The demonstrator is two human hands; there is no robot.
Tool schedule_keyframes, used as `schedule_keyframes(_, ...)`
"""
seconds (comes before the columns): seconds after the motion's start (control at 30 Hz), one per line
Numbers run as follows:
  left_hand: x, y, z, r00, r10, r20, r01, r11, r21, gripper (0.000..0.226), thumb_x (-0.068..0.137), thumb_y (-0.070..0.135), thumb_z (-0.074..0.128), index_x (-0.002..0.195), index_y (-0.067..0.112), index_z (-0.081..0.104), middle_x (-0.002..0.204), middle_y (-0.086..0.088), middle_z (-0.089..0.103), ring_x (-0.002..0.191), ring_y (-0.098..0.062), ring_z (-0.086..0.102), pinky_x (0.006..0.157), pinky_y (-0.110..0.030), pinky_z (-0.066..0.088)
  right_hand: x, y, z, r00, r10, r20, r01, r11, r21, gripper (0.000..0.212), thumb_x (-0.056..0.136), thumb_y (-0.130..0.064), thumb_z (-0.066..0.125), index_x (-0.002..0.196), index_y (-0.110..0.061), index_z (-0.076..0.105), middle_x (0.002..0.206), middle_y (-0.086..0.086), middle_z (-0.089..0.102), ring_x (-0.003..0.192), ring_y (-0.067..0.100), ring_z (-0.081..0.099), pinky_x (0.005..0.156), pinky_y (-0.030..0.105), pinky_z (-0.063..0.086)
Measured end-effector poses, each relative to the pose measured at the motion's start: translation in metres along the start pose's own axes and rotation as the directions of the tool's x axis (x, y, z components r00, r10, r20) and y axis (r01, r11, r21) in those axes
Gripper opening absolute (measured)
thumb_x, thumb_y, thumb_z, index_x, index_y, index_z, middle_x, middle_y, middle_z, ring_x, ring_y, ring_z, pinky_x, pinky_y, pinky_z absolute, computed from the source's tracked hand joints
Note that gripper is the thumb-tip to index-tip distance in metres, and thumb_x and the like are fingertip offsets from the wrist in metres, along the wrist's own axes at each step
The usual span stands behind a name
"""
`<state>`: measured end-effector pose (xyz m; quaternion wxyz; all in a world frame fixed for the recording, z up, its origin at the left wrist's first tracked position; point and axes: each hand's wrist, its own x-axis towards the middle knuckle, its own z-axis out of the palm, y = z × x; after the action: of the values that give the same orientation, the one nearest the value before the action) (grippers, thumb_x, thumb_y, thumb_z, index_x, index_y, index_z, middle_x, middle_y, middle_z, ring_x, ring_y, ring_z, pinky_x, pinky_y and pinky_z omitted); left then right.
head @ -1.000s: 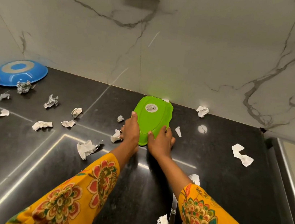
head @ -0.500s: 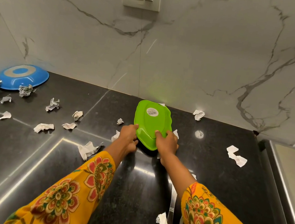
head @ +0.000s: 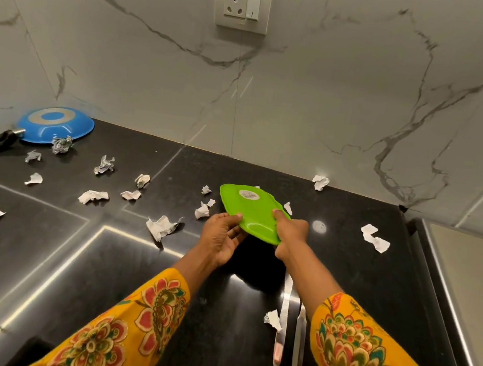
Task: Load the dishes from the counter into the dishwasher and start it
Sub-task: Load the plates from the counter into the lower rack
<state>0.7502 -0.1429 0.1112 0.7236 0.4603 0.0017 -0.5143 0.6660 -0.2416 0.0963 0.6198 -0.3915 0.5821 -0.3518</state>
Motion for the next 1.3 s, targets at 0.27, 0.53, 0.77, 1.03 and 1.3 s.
schedule_keyframes(0.27,-0.053,0.003,-0.014,0.999,0.031,-0.010,-0.032,0.996,-0.082,0.025,0.099,0.028,0.046,0.086,0.009,0.057,0.081,-0.005,0.058,0.072,-0.015,0.057,0.056,-0.022,0.053,-0.063,0.002,-0.048,0.986,0.076,0.152,-0.101,0.982,0.162,0.021,0.078,-0.008,0.074,0.077,-0.004,0.054,0.065,0.010,0.064,0.046,0.019,0.061,0.041,0.028,0.052)
schedule_keyframes(0.53,-0.112,-0.014,-0.028,0.999,-0.018,-0.027,0.016,0.997,-0.073,0.039,0.101,0.035,0.039,0.090,0.002,0.058,0.083,-0.020,0.064,0.080,-0.031,0.060,0.090,-0.050,0.044,-0.143,0.026,-0.129,0.950,0.028,0.312,-0.086,0.981,0.173,0.008,0.083,-0.007,0.066,0.086,0.000,0.063,0.064,0.013,0.070,0.053,0.024,0.068,0.049,0.039,0.057)
schedule_keyframes(0.77,-0.155,-0.067,-0.030,0.999,-0.032,-0.040,0.032,0.999,-0.009,0.027,0.102,0.019,0.034,0.091,0.005,0.055,0.090,-0.016,0.061,0.076,-0.027,0.058,0.093,-0.050,0.043,-0.196,0.052,-0.201,0.978,-0.081,0.194,0.082,0.997,0.001,0.006,0.085,-0.010,0.065,0.079,-0.008,0.063,0.067,0.008,0.068,0.053,0.016,0.064,0.058,0.033,0.055)
schedule_keyframes(1.03,-0.207,-0.141,-0.017,0.991,-0.036,0.129,0.041,0.999,-0.032,0.041,0.099,0.003,0.032,0.135,0.021,0.038,0.111,-0.016,0.056,0.090,-0.030,0.058,0.096,-0.056,0.043,-0.244,0.083,-0.287,0.979,-0.191,-0.069,0.171,0.959,-0.226,0.015,0.085,-0.014,0.068,0.090,0.000,0.066,0.075,0.008,0.062,0.067,0.016,0.055,0.068,0.028,0.046)
schedule_keyframes(1.3,-0.251,-0.220,0.015,0.944,-0.218,0.249,0.211,0.976,0.057,0.039,0.101,0.009,0.031,0.138,0.022,0.038,0.117,-0.014,0.054,0.087,-0.027,0.057,0.097,-0.054,0.041,-0.291,0.108,-0.377,0.902,-0.308,-0.301,0.168,0.895,-0.413,0.011,0.078,-0.021,0.073,0.089,-0.020,0.070,0.096,0.005,0.070,0.094,0.021,0.063,0.091,0.038,0.049)
